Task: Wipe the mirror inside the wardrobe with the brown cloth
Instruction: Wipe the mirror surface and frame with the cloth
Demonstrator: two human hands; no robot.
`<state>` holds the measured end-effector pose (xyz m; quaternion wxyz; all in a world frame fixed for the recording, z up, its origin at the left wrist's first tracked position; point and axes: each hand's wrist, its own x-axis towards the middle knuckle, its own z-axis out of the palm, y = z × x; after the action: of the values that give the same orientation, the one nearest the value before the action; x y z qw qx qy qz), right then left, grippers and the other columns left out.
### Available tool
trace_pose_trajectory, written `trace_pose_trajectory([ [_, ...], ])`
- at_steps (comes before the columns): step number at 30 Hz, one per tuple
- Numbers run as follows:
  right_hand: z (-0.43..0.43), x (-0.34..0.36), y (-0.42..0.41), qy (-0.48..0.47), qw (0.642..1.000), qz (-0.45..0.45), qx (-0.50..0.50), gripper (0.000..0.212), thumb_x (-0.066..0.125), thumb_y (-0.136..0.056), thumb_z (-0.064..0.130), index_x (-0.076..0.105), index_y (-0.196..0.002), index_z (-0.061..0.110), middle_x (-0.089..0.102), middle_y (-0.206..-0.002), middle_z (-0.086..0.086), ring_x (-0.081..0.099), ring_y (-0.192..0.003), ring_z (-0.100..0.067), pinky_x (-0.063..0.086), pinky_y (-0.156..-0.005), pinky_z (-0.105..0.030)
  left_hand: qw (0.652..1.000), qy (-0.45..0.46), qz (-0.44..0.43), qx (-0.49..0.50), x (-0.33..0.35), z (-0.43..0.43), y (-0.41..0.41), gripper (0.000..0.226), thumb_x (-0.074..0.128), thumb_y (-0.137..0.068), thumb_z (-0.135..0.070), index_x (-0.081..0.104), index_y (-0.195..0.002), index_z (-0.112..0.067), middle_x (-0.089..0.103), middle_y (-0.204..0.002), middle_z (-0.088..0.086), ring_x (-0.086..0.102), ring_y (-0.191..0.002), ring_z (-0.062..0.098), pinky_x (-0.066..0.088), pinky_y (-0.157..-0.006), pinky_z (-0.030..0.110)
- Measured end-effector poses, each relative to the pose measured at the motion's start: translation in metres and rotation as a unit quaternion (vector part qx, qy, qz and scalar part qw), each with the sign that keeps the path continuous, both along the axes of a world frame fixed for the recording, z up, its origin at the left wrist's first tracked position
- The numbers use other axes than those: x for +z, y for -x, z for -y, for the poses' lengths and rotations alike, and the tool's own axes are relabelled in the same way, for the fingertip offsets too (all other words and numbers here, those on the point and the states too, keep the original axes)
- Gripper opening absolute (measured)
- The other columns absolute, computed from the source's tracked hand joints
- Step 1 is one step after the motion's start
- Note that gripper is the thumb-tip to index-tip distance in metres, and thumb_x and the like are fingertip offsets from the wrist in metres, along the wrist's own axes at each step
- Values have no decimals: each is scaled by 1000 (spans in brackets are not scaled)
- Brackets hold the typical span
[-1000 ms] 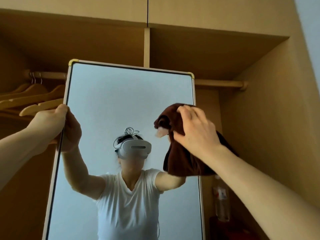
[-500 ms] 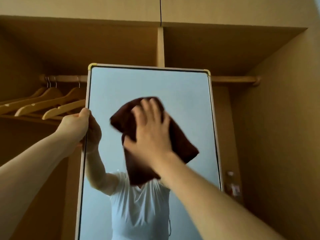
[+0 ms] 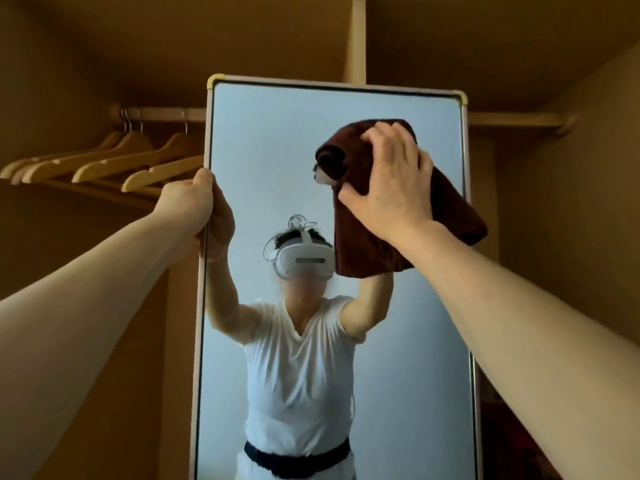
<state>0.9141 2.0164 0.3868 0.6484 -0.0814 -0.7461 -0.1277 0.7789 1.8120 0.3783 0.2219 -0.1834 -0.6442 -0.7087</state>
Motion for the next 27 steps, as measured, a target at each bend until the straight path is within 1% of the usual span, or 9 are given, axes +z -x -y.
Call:
trace_pose_trajectory([
  [2, 17, -28, 12, -32, 999, 8, 19, 70, 55, -73, 53, 40, -131, 16, 33, -148, -7, 20, -141, -28, 21, -108, -54, 999, -11, 26, -28, -3, 1, 0, 44, 38, -98, -48, 51, -120, -12, 56, -89, 0, 53, -92, 21, 45, -91, 37],
  [4, 24, -76, 22, -148, 986, 66, 44, 71, 54, -67, 55, 43, -126, 18, 38, -147, -9, 27, -139, -29, 22, -107, -55, 995, -35, 61, -75, -12, 6, 3, 45, 39, -96, -51, 53, -118, -14, 59, -95, 0, 58, -101, 22, 47, -95, 43],
  [7, 20, -131, 24, -270, 953, 131, 36, 64, 59, -66, 48, 42, -122, 21, 43, -144, -9, 32, -137, -29, 24, -108, -53, 987, -35, 88, -133, -24, 18, 5, 41, 39, -94, -54, 60, -94, -18, 62, -82, 2, 66, -84, 24, 54, -71, 40],
  [9, 18, -140, 22, -267, 954, 130, 32, 62, 60, -67, 47, 43, -121, 21, 45, -143, -9, 34, -136, -29, 25, -108, -53, 984, 0, 86, -155, -27, 24, 4, 42, 38, -94, -54, 61, -95, -18, 63, -83, 3, 66, -77, 23, 53, -66, 38],
  [13, 20, -139, 21, -257, 957, 131, 29, 64, 65, -66, 46, 43, -120, 21, 46, -142, -10, 36, -135, -29, 26, -107, -53, 983, 54, 85, -151, -45, 31, 4, 49, 39, -95, -51, 60, -111, -10, 68, -96, 11, 67, -88, 30, 55, -80, 44],
  [18, 21, -133, 17, -257, 952, 161, 38, 74, 75, -56, 43, 43, -119, 21, 45, -142, -9, 33, -135, -28, 23, -108, -50, 971, 91, 103, -196, -68, 35, 5, 59, 44, -85, -61, 61, -102, -7, 62, -89, 13, 59, -81, 28, 51, -83, 44],
  [21, 22, -95, 16, -273, 938, 208, 47, 75, 75, -56, 42, 43, -121, 23, 43, -144, -7, 31, -137, -26, 23, -105, -48, 967, 119, 110, -198, -66, 36, 7, 67, 44, -78, -69, 60, -98, -7, 60, -88, 12, 57, -79, 27, 50, -89, 49],
  [24, 45, -58, 25, -189, 966, 167, 53, 68, 74, -65, 38, 44, -123, 22, 40, -145, -6, 28, -139, -27, 23, -106, -50, 962, 132, 119, -208, -69, 35, 7, 68, 41, -78, -75, 58, -89, -10, 57, -84, 9, 55, -75, 25, 51, -85, 43],
  [27, 73, -64, 43, -108, 987, 103, 51, 65, 71, -71, 40, 44, -126, 16, 36, -147, -9, 22, -141, -28, 20, -109, -53, 961, 130, 120, -214, -71, 35, 7, 67, 39, -80, -75, 57, -88, -11, 54, -81, 8, 55, -72, 25, 52, -77, 38],
])
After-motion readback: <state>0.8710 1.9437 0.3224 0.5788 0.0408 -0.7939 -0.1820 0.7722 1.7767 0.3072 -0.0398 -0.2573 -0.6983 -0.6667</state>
